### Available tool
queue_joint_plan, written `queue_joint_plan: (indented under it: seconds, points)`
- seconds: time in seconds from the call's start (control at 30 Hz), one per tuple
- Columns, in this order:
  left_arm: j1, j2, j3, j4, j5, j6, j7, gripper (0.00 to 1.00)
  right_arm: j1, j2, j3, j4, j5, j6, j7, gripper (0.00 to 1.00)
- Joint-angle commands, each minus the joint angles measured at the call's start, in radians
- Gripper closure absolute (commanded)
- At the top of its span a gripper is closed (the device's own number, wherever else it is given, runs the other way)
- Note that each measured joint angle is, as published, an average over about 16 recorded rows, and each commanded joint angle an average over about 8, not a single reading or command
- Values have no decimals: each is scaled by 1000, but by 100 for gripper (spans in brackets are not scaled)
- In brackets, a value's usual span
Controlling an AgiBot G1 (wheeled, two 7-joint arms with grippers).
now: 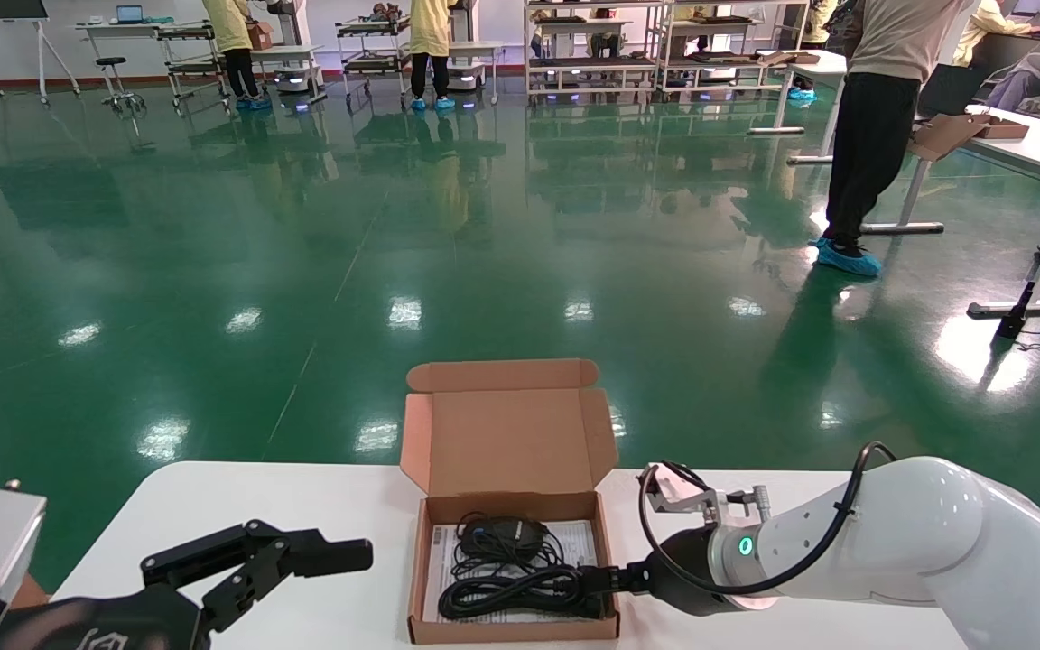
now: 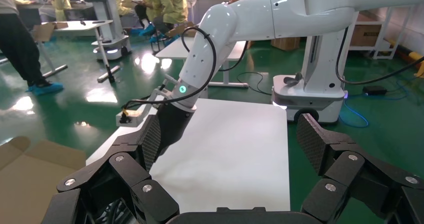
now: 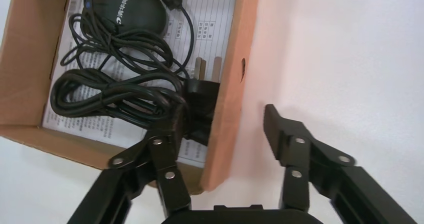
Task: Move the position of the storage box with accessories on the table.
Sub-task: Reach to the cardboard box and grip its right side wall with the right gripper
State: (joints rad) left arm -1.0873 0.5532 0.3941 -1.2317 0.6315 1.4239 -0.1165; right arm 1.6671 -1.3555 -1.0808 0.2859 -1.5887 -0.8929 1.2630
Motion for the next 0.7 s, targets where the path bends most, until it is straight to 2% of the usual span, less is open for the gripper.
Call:
queue_joint_plan:
  seconds: [0.03,0.7]
  points:
    - [0,0,0,0,0,0,0,0,2,0,-4,-4,5,0,-2,100]
    - [0,0,0,0,0,0,0,0,39,9,-17,-68,53,-23,-38,100]
